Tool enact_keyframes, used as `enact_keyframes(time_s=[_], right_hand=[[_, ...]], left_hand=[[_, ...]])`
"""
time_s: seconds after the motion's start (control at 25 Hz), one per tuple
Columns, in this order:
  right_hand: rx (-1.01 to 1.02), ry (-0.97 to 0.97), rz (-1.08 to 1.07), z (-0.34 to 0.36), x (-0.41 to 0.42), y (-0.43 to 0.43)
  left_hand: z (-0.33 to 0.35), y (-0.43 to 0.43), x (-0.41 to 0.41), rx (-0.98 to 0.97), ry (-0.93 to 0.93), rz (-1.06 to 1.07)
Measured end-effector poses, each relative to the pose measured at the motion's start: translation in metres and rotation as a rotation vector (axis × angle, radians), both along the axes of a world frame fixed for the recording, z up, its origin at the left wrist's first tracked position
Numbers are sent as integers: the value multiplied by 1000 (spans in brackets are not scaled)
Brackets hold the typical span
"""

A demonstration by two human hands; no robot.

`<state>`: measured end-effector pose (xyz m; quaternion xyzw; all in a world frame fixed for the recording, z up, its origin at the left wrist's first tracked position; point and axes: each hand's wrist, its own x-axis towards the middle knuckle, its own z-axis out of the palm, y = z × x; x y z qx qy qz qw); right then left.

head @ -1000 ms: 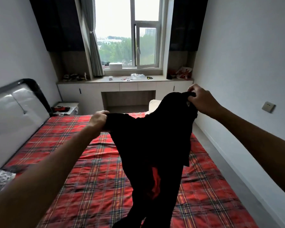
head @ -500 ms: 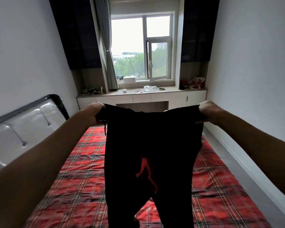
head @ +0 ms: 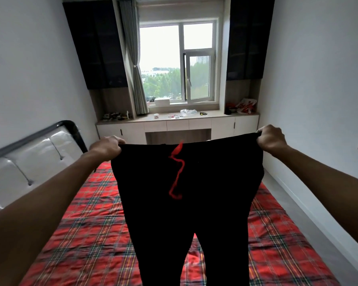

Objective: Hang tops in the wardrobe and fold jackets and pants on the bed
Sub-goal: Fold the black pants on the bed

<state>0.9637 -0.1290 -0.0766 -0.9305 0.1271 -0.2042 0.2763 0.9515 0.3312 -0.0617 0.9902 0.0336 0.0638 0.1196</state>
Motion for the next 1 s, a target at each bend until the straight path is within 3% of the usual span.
enact_keyframes(time_s=[0.12, 0.24, 0.4, 0.52, 0.64, 0.76, 0.92, 1.0], right_hand=[[157, 164, -20, 3, 9, -1], [745, 248, 40, 10, 6, 3], [1167, 174, 36, 11, 7, -1], [1153, 23, 87, 15, 12, 4], [1048, -101, 16, 17, 18, 9], [656, -140, -150, 16, 20, 7], [890, -148, -95, 19, 25, 7], [969, -145, -51, 18, 32, 6]], left_hand=[[9, -6, -5, -499, 340, 12], [2, 1, -2, -923, 460, -16], [-11, 6, 18, -1395, 161, 169], [-11, -3, 27, -1531, -19, 267], [-9, -6, 33, -1393, -145, 275], [-7, -6, 31, -942, -266, 159], [6, -8, 27, -281, -302, 16], [8, -7, 27, -109, -234, 15]])
